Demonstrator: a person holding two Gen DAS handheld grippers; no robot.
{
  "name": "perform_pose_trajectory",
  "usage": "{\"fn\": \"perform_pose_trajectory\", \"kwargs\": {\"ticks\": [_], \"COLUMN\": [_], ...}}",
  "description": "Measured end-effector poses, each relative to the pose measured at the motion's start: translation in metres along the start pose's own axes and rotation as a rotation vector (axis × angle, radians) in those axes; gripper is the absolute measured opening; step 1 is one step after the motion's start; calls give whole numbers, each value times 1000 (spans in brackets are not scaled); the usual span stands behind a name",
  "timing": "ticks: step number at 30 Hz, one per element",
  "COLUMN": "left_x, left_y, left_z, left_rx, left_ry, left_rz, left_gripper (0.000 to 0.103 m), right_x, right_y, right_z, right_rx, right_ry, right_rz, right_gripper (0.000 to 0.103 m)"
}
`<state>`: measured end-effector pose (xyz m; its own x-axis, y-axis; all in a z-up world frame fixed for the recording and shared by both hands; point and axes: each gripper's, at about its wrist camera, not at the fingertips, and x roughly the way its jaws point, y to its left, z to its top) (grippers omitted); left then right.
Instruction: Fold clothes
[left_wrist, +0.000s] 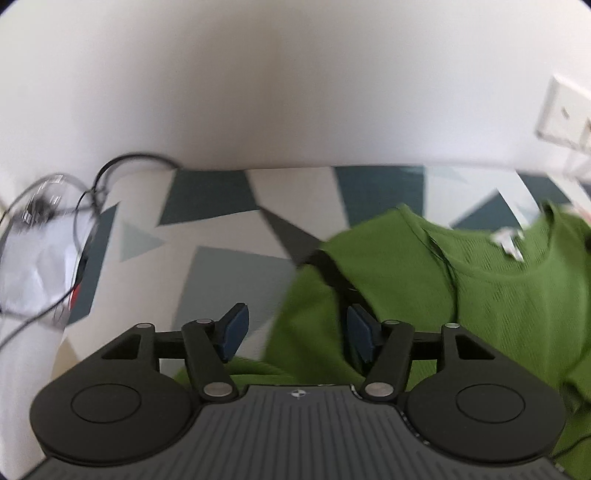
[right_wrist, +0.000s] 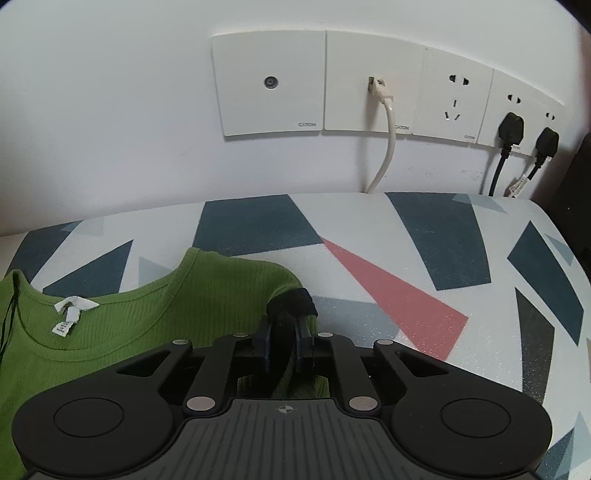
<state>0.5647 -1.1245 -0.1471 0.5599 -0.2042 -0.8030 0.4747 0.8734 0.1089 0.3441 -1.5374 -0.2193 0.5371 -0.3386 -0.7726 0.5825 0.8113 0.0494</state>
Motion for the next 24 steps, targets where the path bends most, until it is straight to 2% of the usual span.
{"fn": "perform_pose_trajectory", "kwargs": {"ticks": [1,3,9,12,13,14,15,16,17,18,19,20,22,24], "left_x": [5,16,32,35,34,31,24,12,-1,-12,-24,-35,-53,-66], "left_y": [-1,-1,-4,-2,-3,-4,-7,-13,-20,-28,-39,-51,-77,-108], "left_z": [-1,-1,5,11,13,14,14,13,12,10,7,4,-4,-14], "left_rx": [4,-7,57,30,31,33,35,48,63,80,99,126,208,327], "left_ry": [11,35,-23,-22,-15,-9,-19,-48,-80,-107,-133,-152,-180,-194], "left_rz": [19,56,147,151,155,154,146,131,115,92,49,-11,-146,-290], "left_gripper": [3,3,3,5,7,15,26,32,46,61,67,72,72,72], "right_x": [0,1,8,13,13,12,8,-3,-14,-25,-37,-48,-70,-86], "right_y": [1,2,2,-1,-3,-4,-6,-11,-15,-20,-25,-29,-41,-66], "right_z": [0,-1,3,8,9,10,9,7,4,1,-1,-4,-11,-26], "right_rx": [-6,-15,-6,17,26,36,44,51,57,63,70,76,97,155], "right_ry": [-1,-5,-33,-44,-46,-48,-60,-88,-116,-144,-172,-200,-248,-236], "right_rz": [-1,-3,-8,-9,-6,-4,-2,-1,-1,0,1,2,-1,-20], "right_gripper": [11,10,10,10,10,13,22,35,41,41,41,41,41,40]}}
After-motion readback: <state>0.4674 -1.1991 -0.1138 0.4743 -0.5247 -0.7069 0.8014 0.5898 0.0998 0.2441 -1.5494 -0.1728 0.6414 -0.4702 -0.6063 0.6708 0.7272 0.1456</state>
